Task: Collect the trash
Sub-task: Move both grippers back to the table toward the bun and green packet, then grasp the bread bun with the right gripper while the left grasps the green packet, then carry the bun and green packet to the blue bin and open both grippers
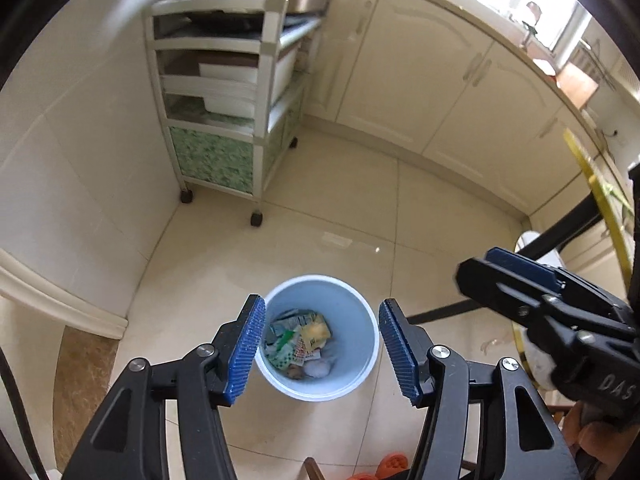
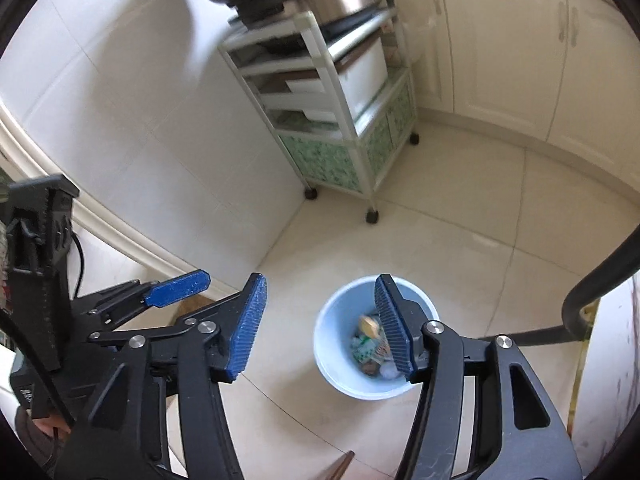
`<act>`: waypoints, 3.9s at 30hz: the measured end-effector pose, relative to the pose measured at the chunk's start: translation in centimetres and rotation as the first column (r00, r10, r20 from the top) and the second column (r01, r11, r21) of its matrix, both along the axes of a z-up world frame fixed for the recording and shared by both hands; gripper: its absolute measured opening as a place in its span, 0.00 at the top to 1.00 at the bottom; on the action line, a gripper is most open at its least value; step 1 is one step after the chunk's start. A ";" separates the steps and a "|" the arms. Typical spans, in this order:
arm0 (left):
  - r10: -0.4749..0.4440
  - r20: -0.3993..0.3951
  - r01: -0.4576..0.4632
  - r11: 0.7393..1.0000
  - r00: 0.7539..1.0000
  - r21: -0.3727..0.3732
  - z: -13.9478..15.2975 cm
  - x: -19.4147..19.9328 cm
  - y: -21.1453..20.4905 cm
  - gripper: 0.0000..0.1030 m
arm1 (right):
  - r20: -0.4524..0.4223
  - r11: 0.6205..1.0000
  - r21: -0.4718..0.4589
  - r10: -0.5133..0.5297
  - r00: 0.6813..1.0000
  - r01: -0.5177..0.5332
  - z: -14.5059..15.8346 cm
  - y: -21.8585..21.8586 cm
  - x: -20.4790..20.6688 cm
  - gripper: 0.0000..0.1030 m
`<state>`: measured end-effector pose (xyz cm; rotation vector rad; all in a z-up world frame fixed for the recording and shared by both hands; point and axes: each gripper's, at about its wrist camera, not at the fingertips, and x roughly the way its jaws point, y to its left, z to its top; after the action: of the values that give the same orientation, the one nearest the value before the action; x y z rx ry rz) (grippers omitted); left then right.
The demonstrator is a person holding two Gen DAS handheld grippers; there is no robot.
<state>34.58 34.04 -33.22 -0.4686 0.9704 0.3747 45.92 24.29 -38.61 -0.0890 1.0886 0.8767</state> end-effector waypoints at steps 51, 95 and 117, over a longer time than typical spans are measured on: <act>-0.548 0.073 0.521 0.823 0.833 0.226 13.9 25.2 -30.1 0.08 | 0.160 0.951 -0.111 -0.271 0.949 0.290 9.7 -33.3 13.4 0.64; -0.736 0.061 0.709 0.668 0.674 0.227 6.0 36.5 -37.0 0.82 | 0.115 0.915 0.001 -0.401 0.909 0.404 11.1 -41.4 10.3 0.65; -0.525 0.193 0.445 0.828 0.829 0.340 11.1 3.8 -19.7 0.82 | 0.142 0.985 0.108 -0.151 0.978 0.136 16.6 -20.0 -3.4 0.65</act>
<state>38.36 14.30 -22.10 0.0051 0.7108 -0.0286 42.50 4.24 -22.03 0.0052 0.8986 0.7792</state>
